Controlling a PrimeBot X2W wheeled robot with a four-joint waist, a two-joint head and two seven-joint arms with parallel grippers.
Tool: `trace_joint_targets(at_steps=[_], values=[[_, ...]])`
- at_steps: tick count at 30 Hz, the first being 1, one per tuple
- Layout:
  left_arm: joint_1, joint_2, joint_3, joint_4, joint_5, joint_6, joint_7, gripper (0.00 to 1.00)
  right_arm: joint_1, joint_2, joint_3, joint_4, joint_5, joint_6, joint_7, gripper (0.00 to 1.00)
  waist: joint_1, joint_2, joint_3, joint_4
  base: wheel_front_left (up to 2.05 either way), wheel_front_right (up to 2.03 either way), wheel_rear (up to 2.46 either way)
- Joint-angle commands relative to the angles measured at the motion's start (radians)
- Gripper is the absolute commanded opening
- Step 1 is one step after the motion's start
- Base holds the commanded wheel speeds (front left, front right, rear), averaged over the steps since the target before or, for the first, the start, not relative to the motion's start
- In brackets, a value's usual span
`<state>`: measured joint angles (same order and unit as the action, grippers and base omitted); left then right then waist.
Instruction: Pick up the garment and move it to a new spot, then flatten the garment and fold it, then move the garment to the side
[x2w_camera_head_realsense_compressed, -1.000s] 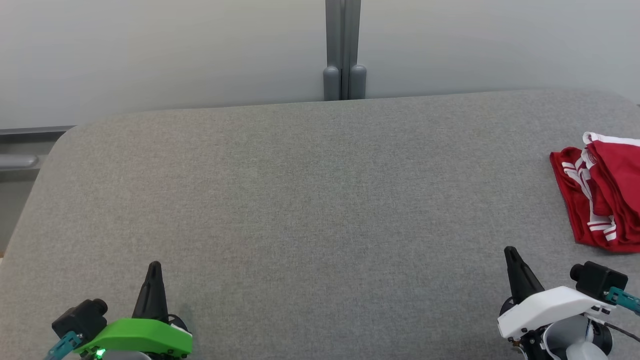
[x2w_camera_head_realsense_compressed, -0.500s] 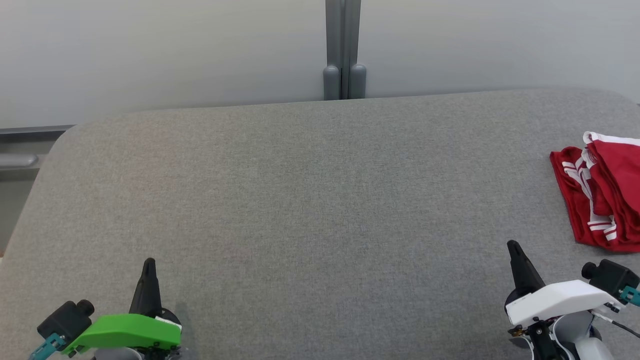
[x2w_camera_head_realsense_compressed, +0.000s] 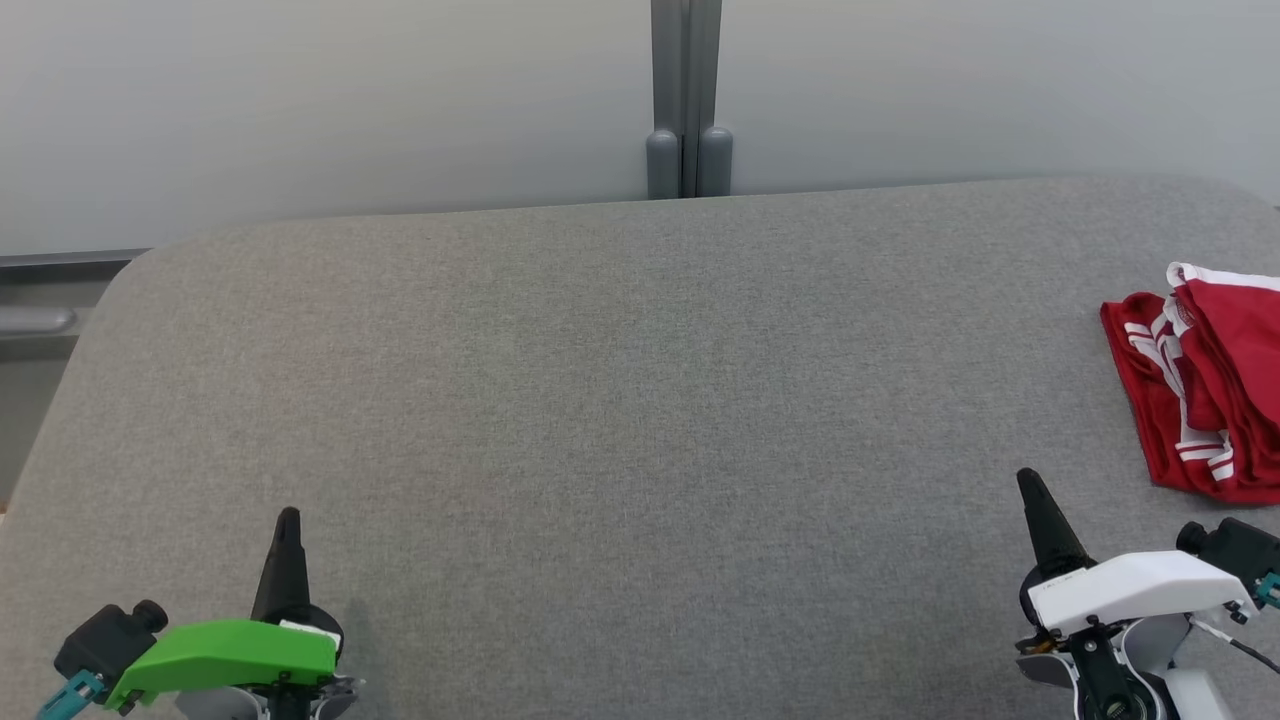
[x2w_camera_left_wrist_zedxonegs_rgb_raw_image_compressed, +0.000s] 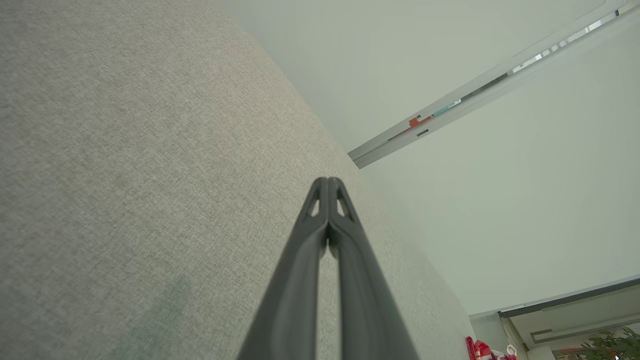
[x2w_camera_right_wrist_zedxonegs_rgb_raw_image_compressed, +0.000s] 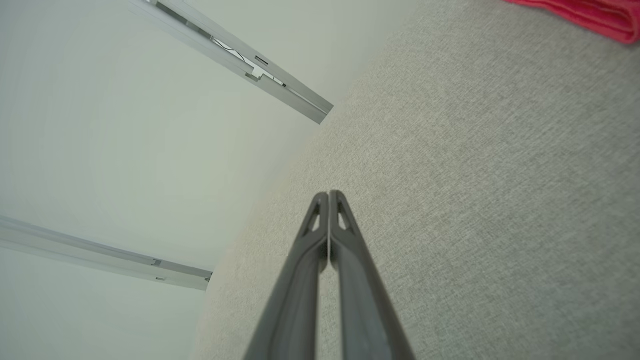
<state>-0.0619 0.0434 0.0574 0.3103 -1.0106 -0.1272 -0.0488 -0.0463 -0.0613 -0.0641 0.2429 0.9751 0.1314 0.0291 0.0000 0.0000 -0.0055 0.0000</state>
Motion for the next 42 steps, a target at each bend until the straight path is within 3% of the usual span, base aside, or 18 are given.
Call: trace_joint_targets(at_steps=[1, 42], values=[[-0.031, 0.006, 0.004, -0.015, -0.032, -0.003, 0.006, 0.00, -0.023, -0.002, -0.005, -0.009, 0.029, 0.000, 0.005, 0.00, 0.0000, 0.0000, 0.000, 0.000, 0.00, 0.00, 0.00], [-0.048, 0.009, 0.039, -0.049, -0.397, -0.005, 0.109, 0.00, -0.051, 0.006, -0.035, -0.002, 0.419, -0.001, 0.057, 0.00, 0.0000, 0.0000, 0.005, 0.000, 0.00, 0.00, 0.00]])
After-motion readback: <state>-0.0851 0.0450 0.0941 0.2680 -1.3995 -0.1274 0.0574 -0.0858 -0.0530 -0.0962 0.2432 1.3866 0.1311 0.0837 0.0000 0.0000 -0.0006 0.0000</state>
